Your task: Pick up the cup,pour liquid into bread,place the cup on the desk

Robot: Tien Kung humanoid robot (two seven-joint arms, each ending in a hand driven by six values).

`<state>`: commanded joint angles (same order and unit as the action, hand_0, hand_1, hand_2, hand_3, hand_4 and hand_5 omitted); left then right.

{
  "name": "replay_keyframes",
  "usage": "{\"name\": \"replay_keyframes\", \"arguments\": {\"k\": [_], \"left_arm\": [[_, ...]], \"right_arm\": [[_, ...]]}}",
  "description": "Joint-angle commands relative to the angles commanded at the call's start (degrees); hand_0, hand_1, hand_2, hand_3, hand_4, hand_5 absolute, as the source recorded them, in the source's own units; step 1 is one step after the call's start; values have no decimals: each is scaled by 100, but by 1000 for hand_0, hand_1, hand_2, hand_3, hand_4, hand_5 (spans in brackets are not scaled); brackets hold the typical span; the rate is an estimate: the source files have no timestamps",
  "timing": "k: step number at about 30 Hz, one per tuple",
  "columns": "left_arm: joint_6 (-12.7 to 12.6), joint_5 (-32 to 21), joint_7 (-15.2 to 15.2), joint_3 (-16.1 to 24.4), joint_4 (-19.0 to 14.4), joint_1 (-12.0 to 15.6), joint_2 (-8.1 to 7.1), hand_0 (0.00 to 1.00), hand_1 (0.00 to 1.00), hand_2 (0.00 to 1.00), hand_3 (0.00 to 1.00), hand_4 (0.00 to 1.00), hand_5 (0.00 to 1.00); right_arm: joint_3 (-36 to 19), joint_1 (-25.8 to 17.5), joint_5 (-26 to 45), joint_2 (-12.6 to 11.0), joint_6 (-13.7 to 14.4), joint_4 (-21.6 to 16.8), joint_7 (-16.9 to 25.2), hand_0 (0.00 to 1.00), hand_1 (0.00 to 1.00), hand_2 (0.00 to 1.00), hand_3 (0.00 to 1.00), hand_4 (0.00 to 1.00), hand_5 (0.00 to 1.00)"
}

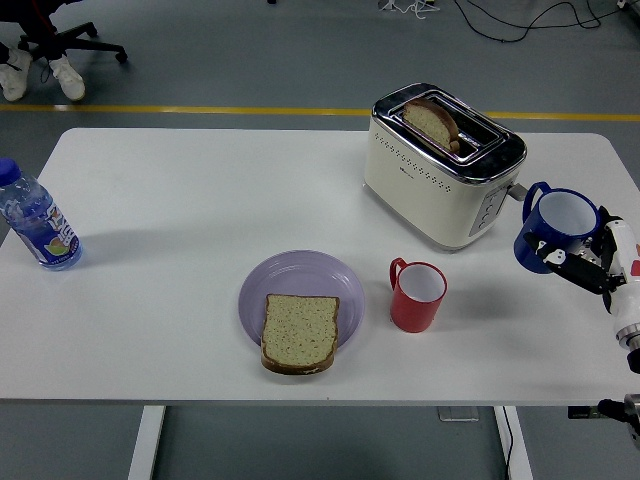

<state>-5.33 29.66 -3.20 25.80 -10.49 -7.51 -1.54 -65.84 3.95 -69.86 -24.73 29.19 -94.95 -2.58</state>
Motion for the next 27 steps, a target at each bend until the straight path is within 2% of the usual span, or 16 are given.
{"name": "replay_keyframes", "arguments": {"k": [1, 4, 6, 11, 15, 20, 22, 27], "left_arm": [[0, 2, 0, 1, 0, 0, -1, 631, 603, 656, 552, 377, 988], [-1, 11, -2, 9, 4, -4, -6, 631, 603, 656, 552, 377, 988], [0, 18, -3, 10, 4, -7, -9, 631, 600, 657, 556, 379, 989], [-5, 16, -3, 18, 6, -9, -17, 631, 600, 657, 556, 379, 989], [-12, 26, -3, 32, 10, -12, -20, 632, 596, 658, 555, 378, 993], [-22, 27, 0, 35, 12, -20, -24, 632, 587, 659, 559, 379, 998], [-23, 27, 0, 33, 13, -21, -23, 632, 587, 659, 559, 379, 998], [-29, 26, 1, 24, 15, -27, -25, 633, 583, 658, 559, 379, 998]], "right_arm": [[8, 9, -16, -10, -10, -48, -65, 248, 296, 466, 502, 825, 104], [194, 277, -229, -154, -415, -320, -679, 248, 296, 466, 502, 825, 104], [327, 453, -340, -213, -555, -364, -957, 232, 284, 465, 503, 804, 94], [707, 963, -508, -305, -862, -360, -1204, 232, 284, 465, 503, 804, 94], [1060, 1351, -547, -323, -969, -310, -1285, 230, 285, 468, 504, 785, 76], [1647, 1975, -774, -174, -1095, -172, -1485, 218, 275, 464, 503, 779, 75], [1709, 2059, -805, -147, -1106, -152, -1510, 218, 275, 464, 503, 779, 75], [2089, 2629, -1229, 211, -1085, 143, -1637, 209, 266, 459, 501, 777, 76]]}}
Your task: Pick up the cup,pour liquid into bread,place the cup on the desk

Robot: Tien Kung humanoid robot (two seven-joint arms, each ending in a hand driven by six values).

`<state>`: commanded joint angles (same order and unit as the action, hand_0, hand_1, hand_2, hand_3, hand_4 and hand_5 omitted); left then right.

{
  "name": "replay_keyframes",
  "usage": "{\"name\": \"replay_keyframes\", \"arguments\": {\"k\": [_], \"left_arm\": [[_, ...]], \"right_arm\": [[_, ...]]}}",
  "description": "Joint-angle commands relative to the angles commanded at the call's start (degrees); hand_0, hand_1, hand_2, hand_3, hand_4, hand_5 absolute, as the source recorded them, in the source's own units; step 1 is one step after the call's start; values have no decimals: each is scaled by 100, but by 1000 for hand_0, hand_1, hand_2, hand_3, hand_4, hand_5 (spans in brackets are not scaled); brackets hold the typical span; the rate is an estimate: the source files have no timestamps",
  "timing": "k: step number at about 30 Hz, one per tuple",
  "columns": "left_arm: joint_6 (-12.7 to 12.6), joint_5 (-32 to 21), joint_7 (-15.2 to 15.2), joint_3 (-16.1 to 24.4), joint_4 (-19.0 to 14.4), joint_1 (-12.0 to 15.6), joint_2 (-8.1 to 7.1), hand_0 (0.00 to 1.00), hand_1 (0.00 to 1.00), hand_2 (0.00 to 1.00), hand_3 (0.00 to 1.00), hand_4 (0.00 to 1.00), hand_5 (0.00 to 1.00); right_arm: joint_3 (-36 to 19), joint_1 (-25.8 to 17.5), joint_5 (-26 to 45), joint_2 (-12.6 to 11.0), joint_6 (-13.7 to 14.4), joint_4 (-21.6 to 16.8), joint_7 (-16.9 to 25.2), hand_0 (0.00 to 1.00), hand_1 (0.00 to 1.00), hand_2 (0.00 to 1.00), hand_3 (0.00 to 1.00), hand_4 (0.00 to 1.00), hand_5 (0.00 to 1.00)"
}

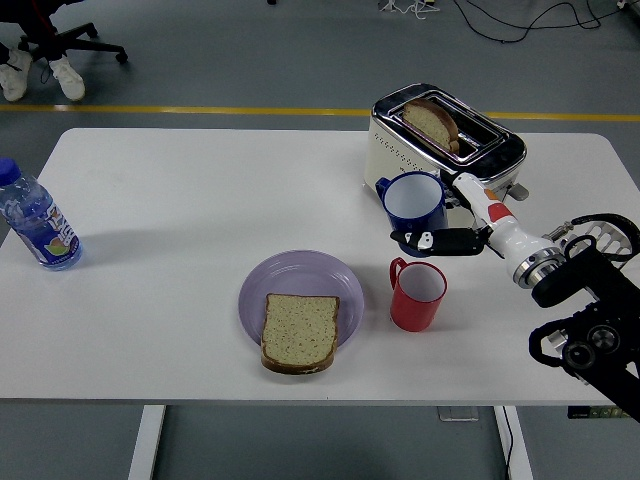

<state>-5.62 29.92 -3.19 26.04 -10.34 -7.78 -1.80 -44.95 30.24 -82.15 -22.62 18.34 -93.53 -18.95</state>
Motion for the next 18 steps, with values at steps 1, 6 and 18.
{"name": "replay_keyframes", "arguments": {"k": [1, 6, 18], "left_arm": [[-1, -2, 1, -1, 0, 1, 0, 633, 583, 658, 559, 379, 998], [-7, -15, 6, 16, 0, 10, 3, 633, 578, 659, 560, 376, 996], [-13, -41, 5, -13, 2, 13, 6, 634, 573, 658, 561, 372, 994]], "right_arm": [[56, 86, -71, 60, 11, 59, -1, 209, 266, 459, 501, 777, 76], [441, 523, -723, 341, 87, 418, 15, 215, 264, 456, 500, 771, 75], [1403, 1166, -2444, 699, 343, 1251, 33, 218, 258, 450, 502, 746, 87]]}}
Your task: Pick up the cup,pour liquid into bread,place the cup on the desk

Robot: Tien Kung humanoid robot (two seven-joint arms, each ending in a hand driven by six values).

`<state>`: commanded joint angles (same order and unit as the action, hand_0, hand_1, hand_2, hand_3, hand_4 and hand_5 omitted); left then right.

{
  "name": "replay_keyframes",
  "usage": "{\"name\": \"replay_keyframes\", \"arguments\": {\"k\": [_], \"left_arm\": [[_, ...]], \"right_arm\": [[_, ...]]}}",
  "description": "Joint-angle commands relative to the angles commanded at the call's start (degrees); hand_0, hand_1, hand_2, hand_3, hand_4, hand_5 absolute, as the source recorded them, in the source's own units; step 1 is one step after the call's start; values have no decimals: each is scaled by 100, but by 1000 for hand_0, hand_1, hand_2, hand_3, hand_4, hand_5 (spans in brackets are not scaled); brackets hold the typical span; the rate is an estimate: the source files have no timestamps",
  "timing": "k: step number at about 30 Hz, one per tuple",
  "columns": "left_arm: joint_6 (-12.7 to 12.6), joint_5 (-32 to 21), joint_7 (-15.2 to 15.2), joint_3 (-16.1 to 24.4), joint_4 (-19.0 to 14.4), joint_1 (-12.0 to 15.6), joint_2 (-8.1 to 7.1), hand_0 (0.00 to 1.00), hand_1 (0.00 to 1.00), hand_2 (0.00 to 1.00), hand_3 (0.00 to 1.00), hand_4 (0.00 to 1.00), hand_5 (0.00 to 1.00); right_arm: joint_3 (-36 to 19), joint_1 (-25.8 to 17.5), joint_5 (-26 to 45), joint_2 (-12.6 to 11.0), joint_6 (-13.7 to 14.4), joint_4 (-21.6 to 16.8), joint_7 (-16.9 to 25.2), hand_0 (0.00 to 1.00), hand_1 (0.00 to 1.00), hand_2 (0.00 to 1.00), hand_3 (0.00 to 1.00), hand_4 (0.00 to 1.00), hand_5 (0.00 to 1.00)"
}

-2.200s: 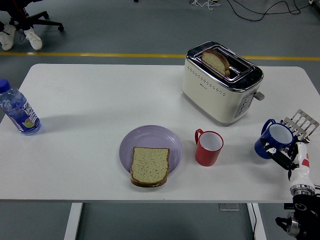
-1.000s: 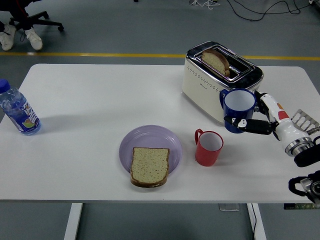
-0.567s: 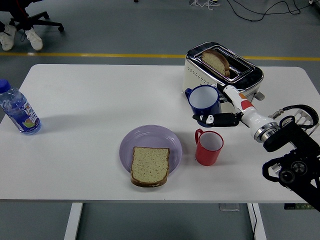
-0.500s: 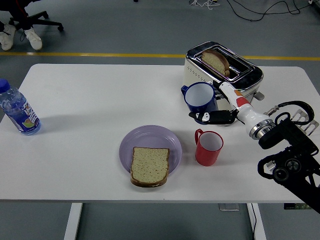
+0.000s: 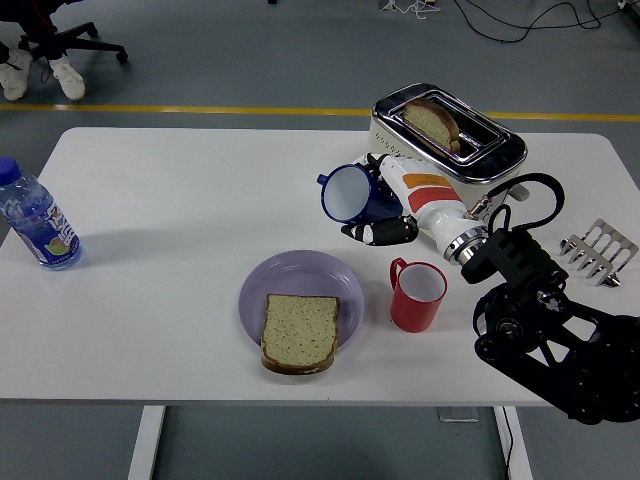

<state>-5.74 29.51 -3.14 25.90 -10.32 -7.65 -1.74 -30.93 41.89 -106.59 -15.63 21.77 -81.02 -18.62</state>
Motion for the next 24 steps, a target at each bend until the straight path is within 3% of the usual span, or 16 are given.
{"name": "replay_keyframes", "arguments": {"k": [5, 11, 16, 18, 24], "left_arm": [[-9, 61, -10, 56, 1, -6, -10, 636, 561, 657, 562, 374, 996], [-20, 96, -13, 103, 1, -5, -13, 636, 554, 656, 562, 372, 989], [-23, 93, -13, 110, 1, -2, -10, 635, 554, 654, 560, 371, 988], [-19, 77, -15, 92, 1, -3, -10, 635, 554, 654, 560, 371, 988], [-16, -11, -2, 30, 1, -6, -3, 635, 555, 653, 560, 372, 988]], "right_arm": [[291, 171, -790, 75, 133, 260, -20, 228, 257, 448, 503, 743, 93], [782, 443, -1450, 43, 570, 671, -1, 235, 258, 448, 503, 738, 98], [1163, 650, -1605, -60, 835, 857, 105, 261, 268, 448, 506, 721, 105], [1492, 859, -1568, -163, 1071, 976, 240, 261, 268, 448, 506, 721, 105], [2215, 1187, -1571, -301, 1374, 1241, 309, 280, 280, 453, 511, 705, 86]]}}
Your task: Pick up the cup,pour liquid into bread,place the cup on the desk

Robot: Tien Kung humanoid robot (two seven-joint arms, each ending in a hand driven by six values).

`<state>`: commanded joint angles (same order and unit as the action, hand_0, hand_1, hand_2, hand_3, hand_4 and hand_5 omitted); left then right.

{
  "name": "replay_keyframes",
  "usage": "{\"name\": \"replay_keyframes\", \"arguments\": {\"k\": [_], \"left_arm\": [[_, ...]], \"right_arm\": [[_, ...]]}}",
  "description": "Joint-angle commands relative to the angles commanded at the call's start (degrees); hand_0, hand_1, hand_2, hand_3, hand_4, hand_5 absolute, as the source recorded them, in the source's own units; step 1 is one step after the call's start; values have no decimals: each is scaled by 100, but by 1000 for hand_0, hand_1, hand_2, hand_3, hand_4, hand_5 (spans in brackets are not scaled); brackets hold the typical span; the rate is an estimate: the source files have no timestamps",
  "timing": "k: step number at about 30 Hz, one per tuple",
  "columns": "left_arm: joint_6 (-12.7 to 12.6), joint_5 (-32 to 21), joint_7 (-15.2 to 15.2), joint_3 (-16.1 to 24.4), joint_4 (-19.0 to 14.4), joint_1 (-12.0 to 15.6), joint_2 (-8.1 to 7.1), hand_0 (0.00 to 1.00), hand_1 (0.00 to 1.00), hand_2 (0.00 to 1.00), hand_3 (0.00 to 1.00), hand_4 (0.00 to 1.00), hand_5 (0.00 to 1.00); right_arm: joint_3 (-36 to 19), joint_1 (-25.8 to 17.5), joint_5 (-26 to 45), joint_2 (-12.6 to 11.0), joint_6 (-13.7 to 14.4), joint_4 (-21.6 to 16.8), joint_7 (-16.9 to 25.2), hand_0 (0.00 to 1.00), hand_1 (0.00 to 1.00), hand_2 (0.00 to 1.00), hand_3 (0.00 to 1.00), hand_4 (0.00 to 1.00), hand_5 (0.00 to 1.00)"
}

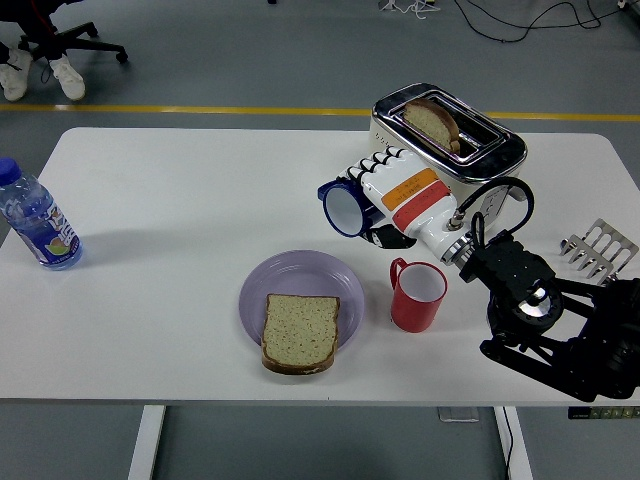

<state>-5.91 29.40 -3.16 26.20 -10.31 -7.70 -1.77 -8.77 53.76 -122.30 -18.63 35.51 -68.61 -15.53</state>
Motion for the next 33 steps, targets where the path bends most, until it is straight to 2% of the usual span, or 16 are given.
{"name": "replay_keyframes", "arguments": {"k": [3, 8, 14, 19, 29, 33], "left_arm": [[4, -17, -1, -12, 0, 2, 3, 635, 555, 653, 560, 372, 988], [6, -52, 0, -44, 0, 7, 12, 633, 554, 652, 560, 373, 988], [11, -105, 5, -94, -1, 16, 21, 633, 560, 651, 558, 371, 985], [14, -132, 6, -125, -2, 29, 30, 633, 560, 650, 556, 373, 986], [20, -161, 4, -168, -2, 28, 31, 632, 566, 650, 555, 377, 988], [19, -160, 3, -170, -4, 31, 32, 632, 566, 650, 555, 377, 988]], "right_arm": [[279, 151, -57, -44, 147, 41, 19, 280, 280, 453, 511, 705, 86], [574, 316, -25, -61, 147, 198, 396, 296, 287, 455, 515, 707, 75], [762, 421, -61, -52, 147, 292, 492, 305, 289, 457, 517, 711, 69], [738, 431, 12, -35, 147, 268, 628, 316, 293, 458, 516, 716, 63], [734, 471, 86, -9, 147, 205, 575, 324, 302, 462, 519, 704, 31], [567, 429, 270, -2, 147, 159, 664, 324, 302, 462, 519, 704, 31]]}}
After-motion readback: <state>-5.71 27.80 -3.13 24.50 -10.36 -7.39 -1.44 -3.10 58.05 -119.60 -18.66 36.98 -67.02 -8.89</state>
